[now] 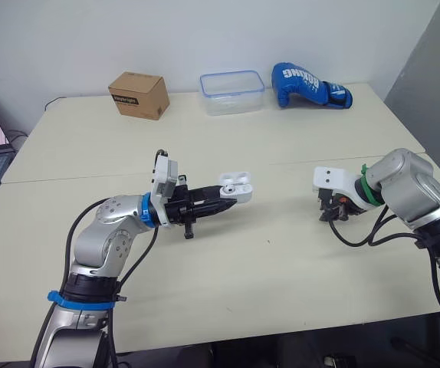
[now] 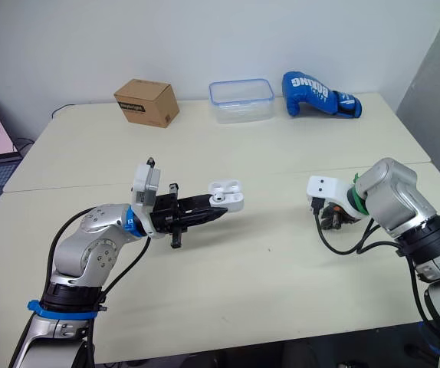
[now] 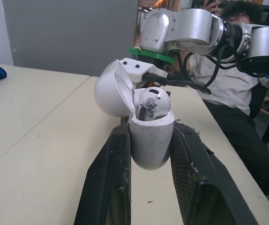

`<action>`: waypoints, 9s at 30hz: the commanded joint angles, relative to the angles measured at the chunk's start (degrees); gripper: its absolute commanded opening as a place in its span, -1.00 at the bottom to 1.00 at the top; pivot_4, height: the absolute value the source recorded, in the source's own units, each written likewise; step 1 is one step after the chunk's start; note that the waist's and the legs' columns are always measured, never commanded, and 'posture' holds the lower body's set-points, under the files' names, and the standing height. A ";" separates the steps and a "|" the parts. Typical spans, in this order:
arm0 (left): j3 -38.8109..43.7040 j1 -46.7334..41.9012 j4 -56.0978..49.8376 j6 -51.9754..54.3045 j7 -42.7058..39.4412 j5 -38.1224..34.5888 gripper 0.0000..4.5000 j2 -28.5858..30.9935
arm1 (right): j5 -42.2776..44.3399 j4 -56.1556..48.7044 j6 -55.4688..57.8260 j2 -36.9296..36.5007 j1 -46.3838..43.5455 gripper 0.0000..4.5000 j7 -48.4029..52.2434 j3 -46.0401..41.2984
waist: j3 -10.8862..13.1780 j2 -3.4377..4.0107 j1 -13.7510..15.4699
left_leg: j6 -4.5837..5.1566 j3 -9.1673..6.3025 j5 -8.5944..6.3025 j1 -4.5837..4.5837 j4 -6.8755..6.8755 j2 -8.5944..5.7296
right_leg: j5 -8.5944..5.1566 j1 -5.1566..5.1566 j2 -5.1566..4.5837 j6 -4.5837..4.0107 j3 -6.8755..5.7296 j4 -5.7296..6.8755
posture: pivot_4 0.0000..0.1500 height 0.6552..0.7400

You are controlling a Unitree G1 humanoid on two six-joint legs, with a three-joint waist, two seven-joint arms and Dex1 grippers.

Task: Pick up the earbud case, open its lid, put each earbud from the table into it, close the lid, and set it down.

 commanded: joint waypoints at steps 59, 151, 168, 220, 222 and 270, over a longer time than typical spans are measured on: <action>-0.35 -0.18 -3.61 0.45 0.79 0.54 -0.64 0.30 | 5.26 -2.69 12.47 0.59 4.03 0.99 -8.11 -5.05 | 0.00 0.00 0.02 | 0.00 0.01 0.00 0.01 0.01 0.00 | 0.00 0.00 0.00 0.00 0.01 0.02 | 1.00 0.78; -1.57 1.12 -4.15 -0.54 0.99 1.19 -0.64 0.21 | 10.44 -10.40 -10.41 -8.50 10.12 -0.83 7.13 -4.09 | 0.00 0.00 0.02 | 0.00 0.04 0.00 0.04 0.02 0.02 | 0.00 0.05 0.01 0.00 0.01 0.02 | 1.00 0.78; -1.41 2.88 -4.76 -1.58 0.86 1.14 -0.64 0.92 | -0.42 -1.65 -16.98 -3.57 7.12 -0.40 6.17 0.04 | -0.01 -0.01 0.06 | 0.00 0.03 0.00 0.04 0.03 0.02 | 0.00 0.05 0.00 0.00 0.01 0.02 | 1.00 0.78; -1.94 3.47 -5.26 -1.95 1.66 1.11 -0.64 -0.06 | -13.12 -20.66 0.96 -4.57 8.05 -0.10 7.79 5.14 | -0.01 -0.01 0.10 | 0.00 0.03 0.00 0.05 0.03 0.01 | 0.00 0.04 0.00 0.00 0.01 0.03 | 1.00 0.78; -2.06 3.34 -5.26 -1.87 1.73 1.13 -0.64 -0.14 | -13.14 -21.17 1.54 -4.58 8.18 -0.10 7.96 5.23 | -0.01 -0.01 0.10 | 0.00 0.03 0.00 0.05 0.03 0.01 | 0.00 0.04 0.00 0.00 0.01 0.03 | 1.00 0.78; -1.86 3.36 -4.42 -2.37 1.34 1.43 -0.64 0.26 | -14.34 -21.46 8.07 -2.64 6.45 -0.83 7.75 7.60 | -0.01 -0.01 0.08 | 0.00 0.03 0.00 0.06 0.03 0.01 | 0.00 0.05 0.01 0.00 0.01 0.03 | 1.00 0.78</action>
